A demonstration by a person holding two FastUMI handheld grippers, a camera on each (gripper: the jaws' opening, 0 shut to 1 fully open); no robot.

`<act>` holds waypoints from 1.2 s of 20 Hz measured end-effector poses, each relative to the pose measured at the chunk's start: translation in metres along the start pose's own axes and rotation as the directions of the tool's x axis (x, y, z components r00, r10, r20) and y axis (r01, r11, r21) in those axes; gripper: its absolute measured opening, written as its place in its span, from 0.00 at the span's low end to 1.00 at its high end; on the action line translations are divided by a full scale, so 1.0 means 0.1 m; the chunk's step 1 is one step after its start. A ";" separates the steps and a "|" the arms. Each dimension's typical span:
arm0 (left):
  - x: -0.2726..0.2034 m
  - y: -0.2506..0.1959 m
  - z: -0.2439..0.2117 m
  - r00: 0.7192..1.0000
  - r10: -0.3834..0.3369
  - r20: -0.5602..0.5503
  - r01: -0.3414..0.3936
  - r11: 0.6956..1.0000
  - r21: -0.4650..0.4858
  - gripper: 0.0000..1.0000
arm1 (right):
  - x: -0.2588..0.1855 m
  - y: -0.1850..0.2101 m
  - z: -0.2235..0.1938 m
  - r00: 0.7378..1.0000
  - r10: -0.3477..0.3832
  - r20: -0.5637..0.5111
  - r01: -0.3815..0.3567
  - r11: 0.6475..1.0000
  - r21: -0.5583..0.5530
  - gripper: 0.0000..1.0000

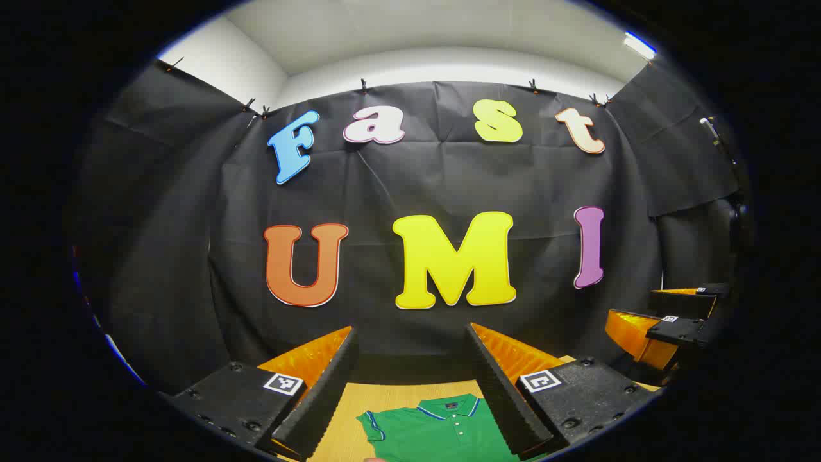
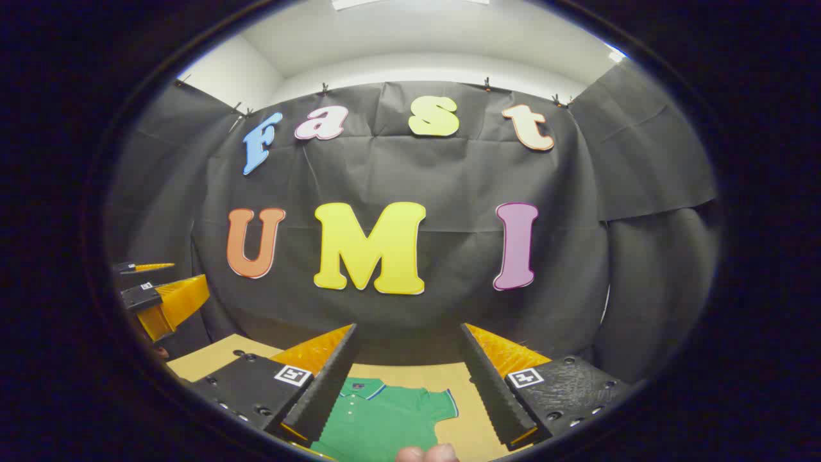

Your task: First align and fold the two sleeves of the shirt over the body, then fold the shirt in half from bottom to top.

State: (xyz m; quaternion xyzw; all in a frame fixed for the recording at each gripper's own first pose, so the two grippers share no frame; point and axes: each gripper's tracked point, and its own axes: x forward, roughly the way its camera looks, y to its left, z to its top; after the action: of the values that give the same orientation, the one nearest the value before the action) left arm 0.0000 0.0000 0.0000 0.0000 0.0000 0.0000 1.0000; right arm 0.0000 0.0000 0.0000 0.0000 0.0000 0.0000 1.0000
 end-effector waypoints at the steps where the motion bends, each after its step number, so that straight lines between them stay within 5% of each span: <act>1: 0.03 0.01 -0.04 1.000 0.003 -0.008 -0.003 1.000 -0.004 1.00 | 0.04 0.00 -0.02 1.000 0.005 -0.004 -0.005 1.000 -0.001 0.97; 14: 0.29 -0.16 -0.17 0.999 -0.002 -0.039 0.001 1.000 -0.017 1.00 | 0.34 -0.06 -0.15 0.998 0.033 -0.048 -0.033 0.999 -0.013 0.95; 24: 0.33 -0.26 -0.19 0.999 0.006 -0.033 -0.006 1.000 0.000 1.00 | 0.51 -0.48 -0.48 0.995 0.020 -0.101 -0.020 1.000 -0.003 0.97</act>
State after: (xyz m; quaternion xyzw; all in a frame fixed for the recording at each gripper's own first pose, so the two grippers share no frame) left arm 0.0325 -0.0260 -0.0186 -0.0003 0.0167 0.0030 0.9999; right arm 0.0513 -0.0485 -0.0481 -0.0019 0.0505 0.0101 0.9987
